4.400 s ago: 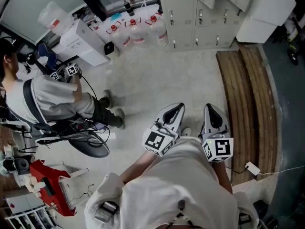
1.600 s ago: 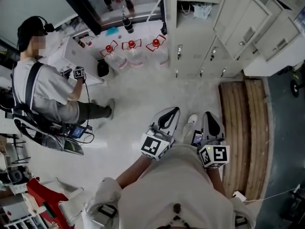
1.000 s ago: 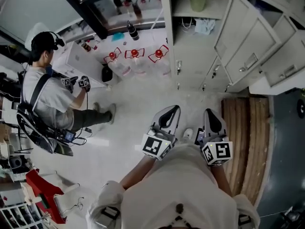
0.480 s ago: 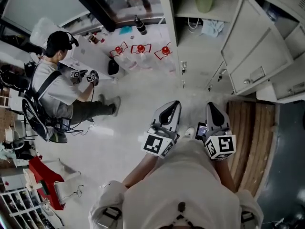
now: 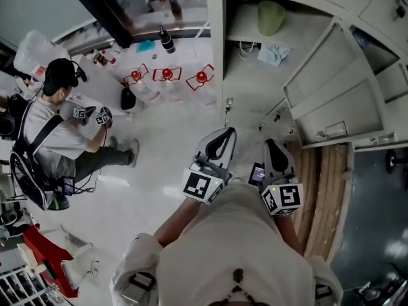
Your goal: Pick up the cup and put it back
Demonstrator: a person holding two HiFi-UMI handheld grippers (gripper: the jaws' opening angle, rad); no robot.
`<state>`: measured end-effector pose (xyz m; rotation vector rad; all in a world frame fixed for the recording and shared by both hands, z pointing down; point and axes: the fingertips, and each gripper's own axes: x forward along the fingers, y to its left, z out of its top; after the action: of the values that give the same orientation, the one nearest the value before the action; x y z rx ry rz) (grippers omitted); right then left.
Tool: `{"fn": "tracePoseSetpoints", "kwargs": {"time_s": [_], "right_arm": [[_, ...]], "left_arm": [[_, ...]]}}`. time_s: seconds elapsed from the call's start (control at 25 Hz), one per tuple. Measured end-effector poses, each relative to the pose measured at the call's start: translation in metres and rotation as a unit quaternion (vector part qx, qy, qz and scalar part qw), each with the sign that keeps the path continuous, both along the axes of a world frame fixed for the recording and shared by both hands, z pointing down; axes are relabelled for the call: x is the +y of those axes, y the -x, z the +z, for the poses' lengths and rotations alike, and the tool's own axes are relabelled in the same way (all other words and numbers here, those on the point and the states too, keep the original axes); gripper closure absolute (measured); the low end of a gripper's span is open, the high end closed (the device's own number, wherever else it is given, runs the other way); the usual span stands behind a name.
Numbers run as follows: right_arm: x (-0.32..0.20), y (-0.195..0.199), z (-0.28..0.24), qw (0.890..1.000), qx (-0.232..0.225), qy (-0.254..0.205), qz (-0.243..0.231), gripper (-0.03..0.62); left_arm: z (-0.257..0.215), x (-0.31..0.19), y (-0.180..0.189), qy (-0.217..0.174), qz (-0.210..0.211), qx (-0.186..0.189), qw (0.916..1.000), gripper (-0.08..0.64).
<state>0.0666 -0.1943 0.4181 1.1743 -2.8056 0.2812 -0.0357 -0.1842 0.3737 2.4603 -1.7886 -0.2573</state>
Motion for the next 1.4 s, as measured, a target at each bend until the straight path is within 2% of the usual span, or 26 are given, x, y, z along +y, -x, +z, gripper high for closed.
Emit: {"fn": "tracePoseSetpoints", "kwargs": {"time_s": [0.2, 0.4, 0.44, 0.6, 0.64, 0.8, 1.0, 1.16, 1.4], "right_arm": [[-0.038, 0.035, -0.004, 1.000, 0.003, 0.002, 0.018, 0.563], [-0.062, 0.055, 0.003, 0.999, 0.001, 0.002, 0.051, 0.551], [-0.069, 0.058, 0.007, 0.999, 0.000, 0.003, 0.054, 0.534], [-0.093, 0.072, 0.019, 0.998, -0.008, 0.004, 0.055, 0.351], [-0.098, 0.073, 0.019, 0.998, -0.009, 0.001, 0.055, 0.327], [-0.131, 0.076, 0.001, 0.998, -0.008, -0.023, 0.065, 0.304], [-0.190, 0.072, -0.042, 0.996, -0.011, -0.069, 0.057, 0.283], [-0.234, 0.072, -0.082, 0.995, -0.028, -0.084, 0.046, 0.258], [-0.286, 0.079, -0.111, 0.993, -0.005, -0.110, 0.035, 0.252]], "left_arm": [[-0.002, -0.044, 0.020, -0.001, 0.053, -0.009, 0.9985, 0.551], [-0.007, -0.072, 0.042, -0.013, 0.080, -0.007, 0.9967, 0.551], [-0.006, -0.079, 0.045, -0.018, 0.082, -0.011, 0.9964, 0.551], [-0.006, -0.105, 0.057, -0.034, 0.077, -0.021, 0.9962, 0.551], [-0.009, -0.109, 0.060, -0.037, 0.077, -0.018, 0.9962, 0.551], [-0.020, -0.115, 0.066, -0.045, 0.084, -0.028, 0.9951, 0.551], [-0.029, -0.127, 0.074, -0.042, 0.057, -0.029, 0.9970, 0.551], [-0.037, -0.134, 0.072, -0.039, 0.034, -0.025, 0.9984, 0.551], [-0.041, -0.145, 0.074, -0.044, -0.005, -0.013, 0.9989, 0.551]]}}
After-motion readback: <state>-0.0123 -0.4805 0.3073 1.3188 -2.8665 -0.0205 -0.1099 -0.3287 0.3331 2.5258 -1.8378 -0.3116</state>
